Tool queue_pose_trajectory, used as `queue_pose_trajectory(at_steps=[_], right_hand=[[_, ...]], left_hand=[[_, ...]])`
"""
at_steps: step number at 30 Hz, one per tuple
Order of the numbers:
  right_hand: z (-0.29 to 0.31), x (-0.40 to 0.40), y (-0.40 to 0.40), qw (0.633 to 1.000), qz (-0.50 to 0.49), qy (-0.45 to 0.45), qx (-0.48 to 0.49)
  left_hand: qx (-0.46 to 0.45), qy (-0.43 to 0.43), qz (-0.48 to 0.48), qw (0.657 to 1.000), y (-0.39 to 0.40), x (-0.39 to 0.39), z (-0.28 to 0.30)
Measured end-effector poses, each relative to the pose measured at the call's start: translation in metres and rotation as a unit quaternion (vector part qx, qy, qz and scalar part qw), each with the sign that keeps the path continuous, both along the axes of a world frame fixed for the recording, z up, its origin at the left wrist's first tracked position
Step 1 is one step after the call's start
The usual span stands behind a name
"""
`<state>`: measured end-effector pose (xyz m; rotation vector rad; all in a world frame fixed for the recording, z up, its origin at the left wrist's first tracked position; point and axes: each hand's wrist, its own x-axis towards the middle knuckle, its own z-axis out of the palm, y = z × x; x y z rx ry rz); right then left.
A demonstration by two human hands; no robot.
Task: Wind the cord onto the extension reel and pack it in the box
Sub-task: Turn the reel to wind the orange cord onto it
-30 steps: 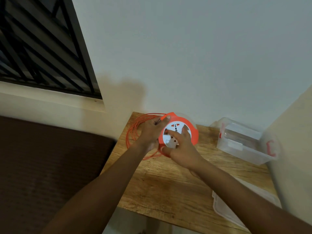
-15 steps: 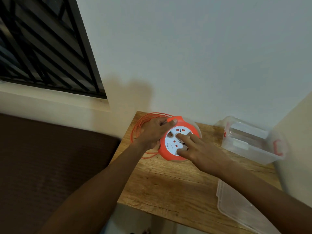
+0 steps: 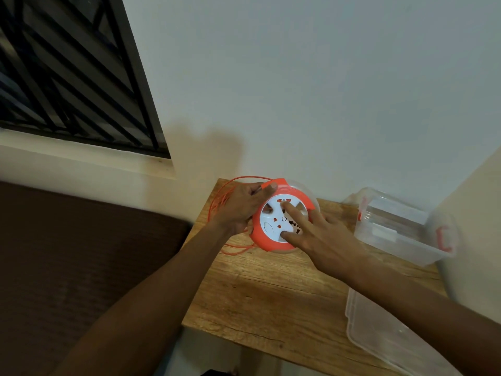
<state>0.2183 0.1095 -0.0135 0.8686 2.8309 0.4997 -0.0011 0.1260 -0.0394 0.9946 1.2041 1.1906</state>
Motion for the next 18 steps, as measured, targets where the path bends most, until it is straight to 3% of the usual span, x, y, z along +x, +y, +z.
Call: queue_pose_trajectory(at_steps=[6,14,18], right_hand=[[-0.004,-0.005,0.003,1.0,-0.001,-0.023,-0.007],[0.004,-0.008,0.014,0.995,0.079,-0.059,0.02],[0.011,-0.016,0.023,0.984,0.125,-0.122,0.034]], left_hand=[[0.009,-0.004,0.004,1.0,0.004,-0.001,-0.013],[-0.001,-0.021,0.004,1.0,-0.003,-0.005,-0.016],[-0.001,-0.008,-0.004,1.0,0.0,-0.008,-0.016]])
